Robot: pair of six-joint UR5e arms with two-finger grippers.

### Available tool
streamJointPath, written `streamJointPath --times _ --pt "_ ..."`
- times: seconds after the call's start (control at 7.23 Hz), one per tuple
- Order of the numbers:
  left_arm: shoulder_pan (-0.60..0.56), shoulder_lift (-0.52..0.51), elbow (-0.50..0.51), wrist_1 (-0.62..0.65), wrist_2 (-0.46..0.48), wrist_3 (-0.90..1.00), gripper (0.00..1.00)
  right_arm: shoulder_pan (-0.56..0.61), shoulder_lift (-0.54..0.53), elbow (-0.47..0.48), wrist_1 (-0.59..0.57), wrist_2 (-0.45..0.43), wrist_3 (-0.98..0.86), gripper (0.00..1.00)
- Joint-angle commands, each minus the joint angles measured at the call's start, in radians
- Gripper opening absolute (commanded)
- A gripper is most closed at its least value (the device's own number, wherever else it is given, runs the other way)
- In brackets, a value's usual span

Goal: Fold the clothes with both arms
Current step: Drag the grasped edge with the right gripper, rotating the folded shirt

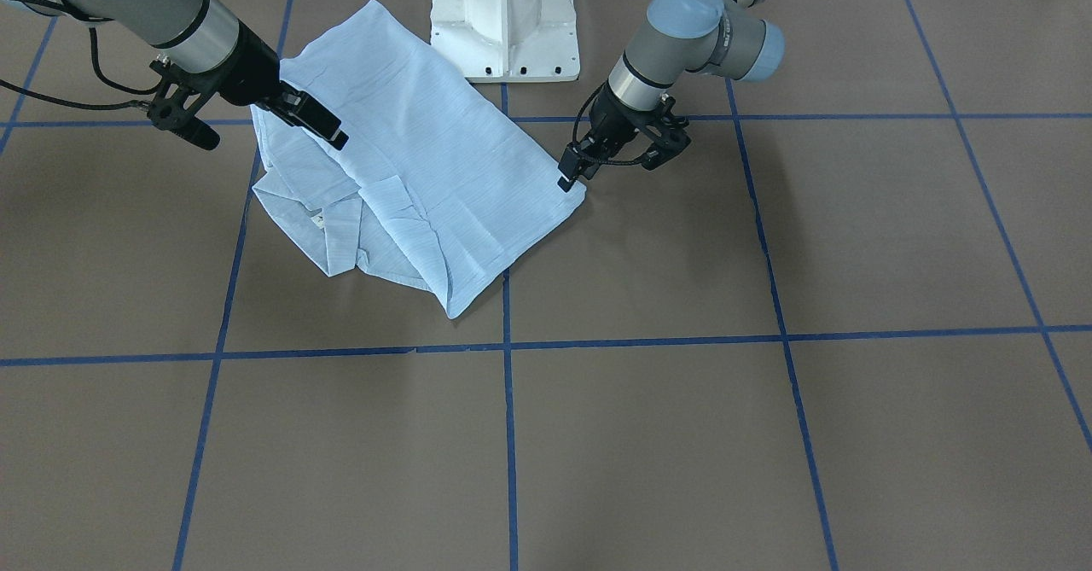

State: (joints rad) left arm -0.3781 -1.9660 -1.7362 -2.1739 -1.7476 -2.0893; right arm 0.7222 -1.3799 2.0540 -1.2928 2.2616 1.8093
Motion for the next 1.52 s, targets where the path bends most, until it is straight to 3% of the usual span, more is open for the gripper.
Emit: streamJointPath --times 0.0,0.14,0.28,0.41,0.69,0.97,1.11,1.38 --pt "0.002 -0.002 0.009 0.003 0.000 0.000 0.59 0.005 0.002 -0.017 0.001 -0.014 -0.005 1.00" --pt "0.002 -0.004 0.009 0.003 0.000 -0.003 0.41 0.005 0.001 -0.018 0.001 -0.014 -0.005 1.00" --pt "0.004 -0.004 0.009 0.003 0.000 -0.003 0.16 0.005 0.001 -0.020 0.001 -0.014 -0.005 1.00" --pt "0.002 -0.002 0.009 0.003 0.000 -0.003 0.00 0.002 0.001 -0.025 0.001 -0.014 -0.005 1.00" --pt "-0.011 0.004 0.009 0.005 -0.001 0.012 0.00 0.002 0.002 -0.028 0.001 -0.014 -0.004 1.00" --pt "-0.159 -0.049 0.067 -0.009 -0.004 0.139 0.00 0.000 0.002 -0.028 0.001 -0.014 -0.004 1.00" --pt "-0.235 -0.136 0.184 -0.030 -0.006 0.146 0.00 -0.001 0.002 -0.026 0.001 -0.014 -0.004 1.00" --pt "-0.338 -0.255 0.506 -0.275 -0.006 0.178 0.00 -0.012 0.002 -0.028 0.003 -0.033 -0.005 1.00"
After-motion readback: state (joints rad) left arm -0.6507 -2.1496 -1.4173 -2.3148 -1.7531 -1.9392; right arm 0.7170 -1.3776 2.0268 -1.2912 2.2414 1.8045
